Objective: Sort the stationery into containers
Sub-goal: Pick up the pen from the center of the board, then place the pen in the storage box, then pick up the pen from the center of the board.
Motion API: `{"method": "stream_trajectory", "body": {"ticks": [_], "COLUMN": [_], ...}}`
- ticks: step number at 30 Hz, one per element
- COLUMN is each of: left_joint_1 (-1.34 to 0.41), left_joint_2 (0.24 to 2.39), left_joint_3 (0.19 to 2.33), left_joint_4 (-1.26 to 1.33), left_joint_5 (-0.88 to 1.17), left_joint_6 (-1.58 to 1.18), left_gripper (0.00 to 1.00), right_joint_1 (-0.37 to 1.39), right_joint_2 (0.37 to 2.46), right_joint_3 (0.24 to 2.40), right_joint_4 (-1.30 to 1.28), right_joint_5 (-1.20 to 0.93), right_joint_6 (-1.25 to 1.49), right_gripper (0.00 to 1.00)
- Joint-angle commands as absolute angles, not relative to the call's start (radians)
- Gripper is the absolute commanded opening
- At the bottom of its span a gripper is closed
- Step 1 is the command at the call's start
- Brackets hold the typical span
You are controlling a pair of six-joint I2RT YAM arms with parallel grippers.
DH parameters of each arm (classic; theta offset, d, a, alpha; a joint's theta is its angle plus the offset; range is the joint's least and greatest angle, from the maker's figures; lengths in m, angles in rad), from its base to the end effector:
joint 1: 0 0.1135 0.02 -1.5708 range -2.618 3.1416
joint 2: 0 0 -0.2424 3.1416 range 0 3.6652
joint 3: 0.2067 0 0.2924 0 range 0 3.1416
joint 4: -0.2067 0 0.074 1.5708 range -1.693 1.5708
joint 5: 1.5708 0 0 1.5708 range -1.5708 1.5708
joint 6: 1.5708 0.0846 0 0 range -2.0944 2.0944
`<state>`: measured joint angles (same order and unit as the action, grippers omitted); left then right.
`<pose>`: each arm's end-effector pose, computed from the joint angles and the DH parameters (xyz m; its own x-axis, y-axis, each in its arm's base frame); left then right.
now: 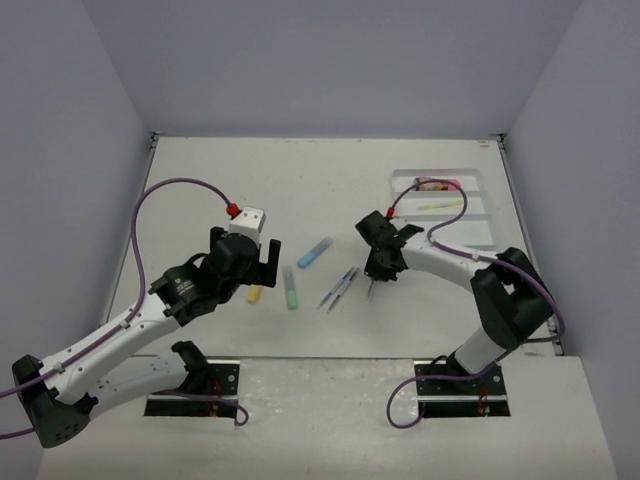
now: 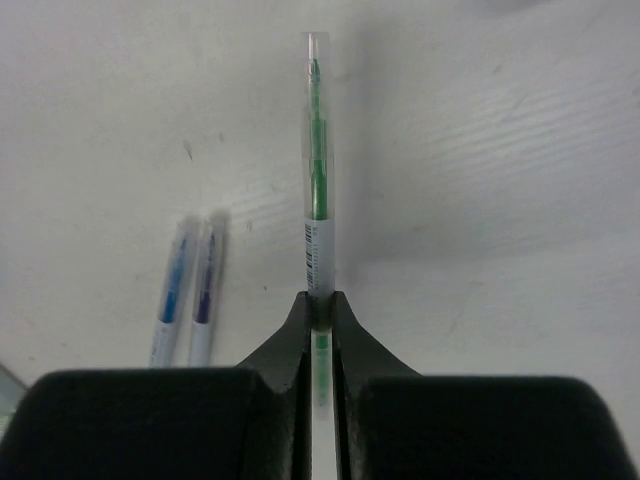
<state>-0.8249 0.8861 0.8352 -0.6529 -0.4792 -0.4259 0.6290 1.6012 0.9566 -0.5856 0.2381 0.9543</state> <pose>0.2113 -0.1713 0.2502 -0.5706 0.0774 -0.8176 0.1949 0.9799 -0.0433 0.2902 0.1865 0.0846 -0.8552 0.3584 -0.3745 0.3281 0.9336 0.1440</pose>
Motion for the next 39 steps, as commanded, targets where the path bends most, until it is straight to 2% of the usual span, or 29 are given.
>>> {"method": "stream_trajectory", "body": {"ticks": [1,6,12,17,20,24,26,29,32,36,38,39], "left_joint_1": [-0.818,-0.818,-0.819,-0.819,-0.819,-0.819,-0.819,-0.819,-0.819,-0.818,-0.819,-0.819], "left_joint_2": [0.884,0.859,0.83,0.831,0.83,0.834,0.844,0.854,0.851,0.845,0.841,0.839], "left_joint_3": [0.83,0.824,0.814,0.813,0.813,0.811,0.813,0.816,0.816,0.816,0.813,0.814], "left_joint_4": [-0.618,-0.605,-0.6,-0.599,-0.596,-0.592,-0.591,-0.592,-0.592,-0.591,-0.591,-0.591], "left_joint_5": [-0.483,-0.469,-0.477,-0.469,-0.462,-0.451,-0.446,-0.446,-0.449,-0.448,-0.446,-0.446], "left_joint_6": [-0.406,-0.398,-0.401,-0.402,-0.398,-0.393,-0.391,-0.388,-0.388,-0.388,-0.388,-0.389], "left_gripper": [1.0,1.0,1.0,1.0,1.0,1.0,1.0,1.0,1.0,1.0,1.0,1.0], "right_joint_1": [0.429,0.23,0.029,0.006,-0.036,-0.046,-0.038,0.074,0.284,0.54,0.615,0.641], "right_joint_2": [1.463,1.485,1.699,1.816,1.866,1.88,1.843,1.733,1.61,1.474,1.444,1.441], "right_joint_3": [1.009,1.08,1.261,1.39,1.43,1.438,1.413,1.38,1.302,1.102,1.025,1.003], "right_joint_4": [-0.557,-0.44,-0.445,-0.51,-0.514,-0.509,-0.489,-0.486,-0.518,-0.507,-0.481,-0.465], "right_joint_5": [0.205,0.182,0.171,0.263,0.223,0.188,0.191,0.257,0.495,0.524,0.502,0.488], "right_joint_6": [0.886,1.006,1.277,1.325,1.314,1.263,1.215,1.076,0.997,1.053,1.108,1.116], "right_gripper": [0.0,0.0,0.0,0.02,0.19,0.62,0.7,0.69,0.68,0.65,0.58,0.5]}}
